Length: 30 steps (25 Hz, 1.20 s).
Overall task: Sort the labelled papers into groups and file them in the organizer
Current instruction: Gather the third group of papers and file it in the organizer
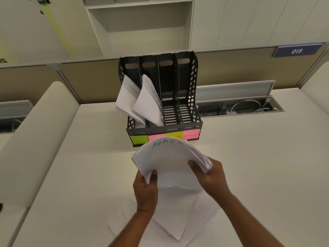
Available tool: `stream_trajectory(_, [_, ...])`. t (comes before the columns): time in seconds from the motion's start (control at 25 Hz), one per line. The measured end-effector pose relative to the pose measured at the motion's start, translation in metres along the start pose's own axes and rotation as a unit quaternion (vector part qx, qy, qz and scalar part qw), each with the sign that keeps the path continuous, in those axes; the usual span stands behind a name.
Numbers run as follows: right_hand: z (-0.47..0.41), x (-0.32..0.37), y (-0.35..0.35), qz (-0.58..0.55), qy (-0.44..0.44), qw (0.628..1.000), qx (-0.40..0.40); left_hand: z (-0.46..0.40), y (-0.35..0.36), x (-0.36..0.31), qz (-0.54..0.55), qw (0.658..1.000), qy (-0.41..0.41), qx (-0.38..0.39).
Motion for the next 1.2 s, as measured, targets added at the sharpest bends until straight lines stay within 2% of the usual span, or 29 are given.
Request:
stream_trajectory(0.16, [-0.015, 0.041, -0.032, 0.231, -0.078, 0.969, 0.048, -0.041, 0.021, -0.051, 0.001, 0.999, 0.037, 0.020])
stream_trajectory(0.24, [-0.020, 0.070, -0.044, 0.303, -0.136, 0.942, 0.047, -0.064, 0.045, -0.090, 0.017, 0.994, 0.079, 0.067])
stream_trajectory(0.32, [-0.024, 0.093, -0.054, 0.291, -0.140, 0.946, 0.009, -0.086, 0.080, -0.128, 0.015, 0.987, 0.092, 0.131])
stream_trajectory(0.4, [-0.033, 0.111, -0.063, 0.267, -0.144, 0.951, -0.054, -0.104, 0.117, -0.159, 0.030, 0.977, 0.056, 0.205])
stream_trajectory(0.56, [-0.079, 0.119, -0.069, 0.297, -0.155, 0.936, -0.111, -0.124, 0.173, -0.205, 0.107, 0.936, -0.012, 0.334])
stream_trajectory(0.88, [-0.192, 0.069, -0.032, 0.330, -0.085, 0.936, -0.086, -0.163, 0.192, -0.181, 0.072, 0.921, -0.049, 0.380])
stream_trajectory(1.04, [-0.210, 0.028, -0.003, 0.300, -0.066, 0.950, -0.059, -0.174, 0.190, -0.152, 0.040, 0.942, -0.118, 0.311])
stream_trajectory(1.2, [-0.214, -0.021, 0.018, 0.216, 0.064, 0.974, -0.002, -0.167, 0.177, -0.126, -0.010, 0.941, -0.131, 0.311])
Point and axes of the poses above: each hand's wrist, its own z-axis away from the middle knuckle, its own y-axis out of the palm, x = y × z, the point moved 3 cm from there along -z, towards the middle knuckle, and after that the axes turned 5 degrees about x, right-handed, at the moved point
